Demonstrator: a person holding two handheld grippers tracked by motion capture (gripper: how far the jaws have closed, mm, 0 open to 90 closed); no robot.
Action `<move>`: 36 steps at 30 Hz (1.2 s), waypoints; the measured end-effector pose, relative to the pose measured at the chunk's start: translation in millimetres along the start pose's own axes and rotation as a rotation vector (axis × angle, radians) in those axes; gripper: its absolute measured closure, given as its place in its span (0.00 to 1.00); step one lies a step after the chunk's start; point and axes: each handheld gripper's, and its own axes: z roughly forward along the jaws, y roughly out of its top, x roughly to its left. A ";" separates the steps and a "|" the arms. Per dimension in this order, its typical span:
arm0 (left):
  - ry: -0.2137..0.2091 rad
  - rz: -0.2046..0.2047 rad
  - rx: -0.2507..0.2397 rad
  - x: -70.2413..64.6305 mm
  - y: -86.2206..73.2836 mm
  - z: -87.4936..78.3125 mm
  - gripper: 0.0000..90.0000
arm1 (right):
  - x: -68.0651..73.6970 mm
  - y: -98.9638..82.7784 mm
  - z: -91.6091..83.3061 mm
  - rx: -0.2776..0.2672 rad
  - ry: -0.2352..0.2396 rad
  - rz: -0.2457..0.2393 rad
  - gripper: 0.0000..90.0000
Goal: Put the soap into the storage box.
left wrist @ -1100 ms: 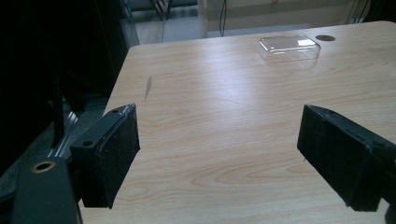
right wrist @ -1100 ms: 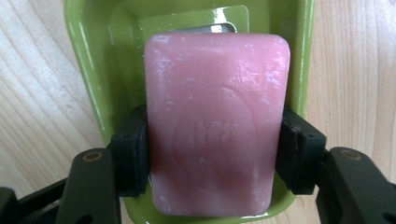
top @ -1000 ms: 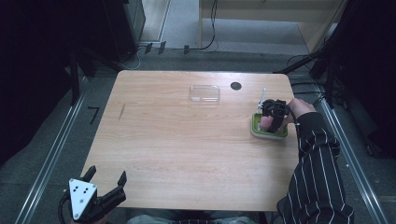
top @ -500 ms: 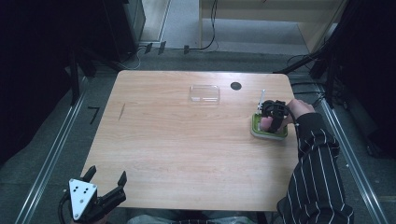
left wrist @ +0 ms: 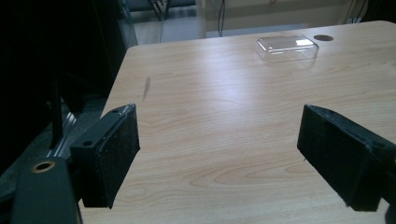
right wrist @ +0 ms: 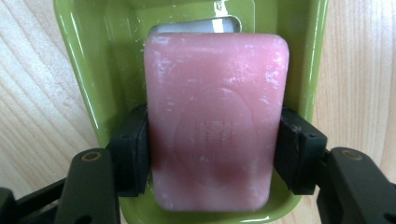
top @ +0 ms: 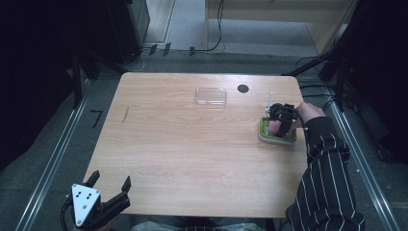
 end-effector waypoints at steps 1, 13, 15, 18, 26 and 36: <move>0.000 0.000 0.000 0.1 -0.1 0.2 0.15 | -0.5 -1.2 -1.2 0.001 0.001 0.006 0.41; -0.015 0.009 -0.003 -2.1 1.7 3.3 0.15 | -0.2 -7.3 -13.5 0.000 -0.012 0.115 0.21; -0.024 0.018 -0.002 -3.6 2.4 4.8 0.15 | 0.7 -9.9 -16.1 -0.010 0.006 0.132 0.17; -0.030 0.013 -0.006 -3.8 3.2 6.8 0.15 | 3.4 -13.8 -20.0 -0.013 0.006 0.167 0.15; -0.058 0.028 -0.011 -8.5 6.1 13.4 0.15 | 13.3 -20.5 -28.8 -0.020 0.027 0.222 0.09; -0.080 0.038 -0.011 -11.4 8.6 19.1 0.15 | 25.4 -27.3 -31.1 0.011 0.041 0.287 0.06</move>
